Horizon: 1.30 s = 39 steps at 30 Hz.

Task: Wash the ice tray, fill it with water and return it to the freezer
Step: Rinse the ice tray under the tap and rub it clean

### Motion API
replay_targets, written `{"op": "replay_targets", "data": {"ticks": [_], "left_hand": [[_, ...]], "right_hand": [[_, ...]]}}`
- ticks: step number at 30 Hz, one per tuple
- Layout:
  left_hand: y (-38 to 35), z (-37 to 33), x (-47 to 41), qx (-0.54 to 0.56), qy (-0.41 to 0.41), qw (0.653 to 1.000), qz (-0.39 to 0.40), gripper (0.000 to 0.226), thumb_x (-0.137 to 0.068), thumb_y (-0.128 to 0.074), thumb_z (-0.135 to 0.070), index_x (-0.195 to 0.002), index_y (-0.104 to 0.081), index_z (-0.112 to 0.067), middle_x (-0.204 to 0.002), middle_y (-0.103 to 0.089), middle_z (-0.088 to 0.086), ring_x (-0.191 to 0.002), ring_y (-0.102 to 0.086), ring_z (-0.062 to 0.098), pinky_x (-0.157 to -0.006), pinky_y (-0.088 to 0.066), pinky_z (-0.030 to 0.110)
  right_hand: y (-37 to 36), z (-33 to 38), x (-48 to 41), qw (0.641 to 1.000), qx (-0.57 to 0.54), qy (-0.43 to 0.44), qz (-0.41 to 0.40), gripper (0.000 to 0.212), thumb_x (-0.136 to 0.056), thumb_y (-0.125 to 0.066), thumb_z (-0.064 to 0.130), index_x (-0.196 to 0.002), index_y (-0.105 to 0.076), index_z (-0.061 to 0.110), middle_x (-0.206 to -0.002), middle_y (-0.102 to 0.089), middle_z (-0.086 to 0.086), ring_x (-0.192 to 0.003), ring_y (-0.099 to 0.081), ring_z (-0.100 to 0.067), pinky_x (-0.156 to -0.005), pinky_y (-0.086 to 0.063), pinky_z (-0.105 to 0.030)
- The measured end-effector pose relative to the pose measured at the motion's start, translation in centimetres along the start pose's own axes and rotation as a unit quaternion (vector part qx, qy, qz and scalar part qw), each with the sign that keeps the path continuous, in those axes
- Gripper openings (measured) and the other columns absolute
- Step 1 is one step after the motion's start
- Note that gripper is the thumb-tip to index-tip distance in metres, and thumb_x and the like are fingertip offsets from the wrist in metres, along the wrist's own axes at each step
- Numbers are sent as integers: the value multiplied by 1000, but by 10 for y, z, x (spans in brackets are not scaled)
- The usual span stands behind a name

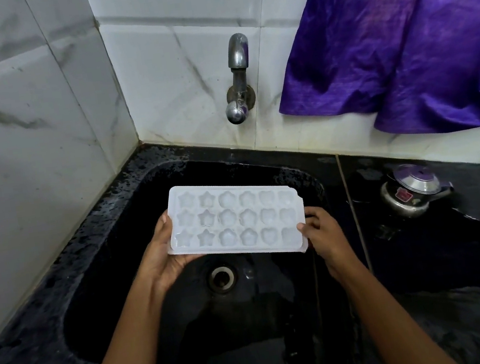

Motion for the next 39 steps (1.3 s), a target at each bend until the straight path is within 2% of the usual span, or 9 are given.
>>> {"op": "replay_targets", "data": {"ticks": [7, 16, 20, 22, 26, 29, 31, 35, 39], "left_hand": [[21, -16, 0, -113, -49, 990, -67, 18, -98, -43, -18, -94, -58, -26, -90, -69, -8, -80, -64, 10, -58, -54, 24], [24, -16, 9, -115, -76, 988, -74, 27, -98, -36, -3, -87, -54, -22, -74, -69, -17, -76, -62, 0, -71, -52, 12], [19, -21, 15, -73, -83, 992, -63, 37, -95, -38, 0, -80, -65, -21, -79, -70, -17, -83, -62, -3, -80, -48, 13], [15, -26, 18, -45, -91, 994, -47, 33, -86, -51, -4, -71, -72, -25, -85, -71, -15, -87, -64, -2, -83, -49, 15], [5, -31, 23, -25, -104, 994, -13, 32, -78, -48, -4, -69, -72, -23, -103, -71, -9, -106, -62, 3, -92, -48, 19], [4, -26, 29, -74, -101, 990, -56, 46, -93, -40, 2, -73, -71, -25, -92, -71, -13, -94, -64, 1, -92, -47, 26], [-4, -25, 36, -141, -112, 979, -94, 36, -95, -42, -2, -84, -67, -25, -84, -68, -13, -82, -63, 2, -86, -45, 26], [-44, -7, 47, -202, -128, 965, -106, 25, -96, -45, -6, -95, -63, -24, -78, -70, -14, -74, -64, 2, -65, -53, 17], [-85, 34, 51, -221, -95, 964, -112, 24, -96, -47, -9, -113, -61, -19, -92, -66, -6, -77, -63, 5, -59, -51, 17]], "right_hand": [[7, 15, 6, 995, -26, 89, -48, 27, -86, -56, -4, -105, -53, 15, -96, -63, -1, -79, -59, -9, -64, -46, -17], [13, 27, 14, 985, 2, 153, -75, 27, -81, -58, -13, -87, -53, 13, -81, -64, 3, -79, -60, -2, -65, -42, -1], [20, 35, 19, 979, 12, 182, -96, 27, -84, -56, -11, -83, -53, 16, -84, -66, -2, -77, -60, -7, -61, -39, -4], [26, 39, 22, 975, 24, 196, -106, 31, -83, -54, -13, -79, -53, 17, -84, -66, -2, -75, -60, -7, -59, -39, -6], [38, 45, 30, 963, 54, 234, -123, 40, -76, -46, -19, -75, -54, 20, -82, -66, 0, -78, -64, -17, -65, -45, -23], [51, 41, 32, 968, 39, 221, -109, 38, -76, -50, -19, -76, -56, 18, -80, -65, 0, -74, -63, -4, -65, -43, -10], [62, 34, 32, 976, -3, 195, -93, 31, -78, -56, -16, -83, -58, 15, -79, -65, 0, -72, -60, 6, -66, -43, -4], [95, 8, 30, 986, -20, 137, -89, 31, -83, -58, -9, -106, -61, 11, -85, -63, 2, -77, -59, -7, -66, -45, -8], [144, -25, 31, 993, 8, 55, -105, 32, -87, -53, -4, -114, -60, 11, -95, -62, -4, -85, -57, -14, -70, -41, -21]]}}
Point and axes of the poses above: each hand's wrist, its own x-axis away from the middle knuckle, its own y-axis out of the back of the hand, z = x × y, the point moved 10 cm from there along -x, towards the middle knuckle
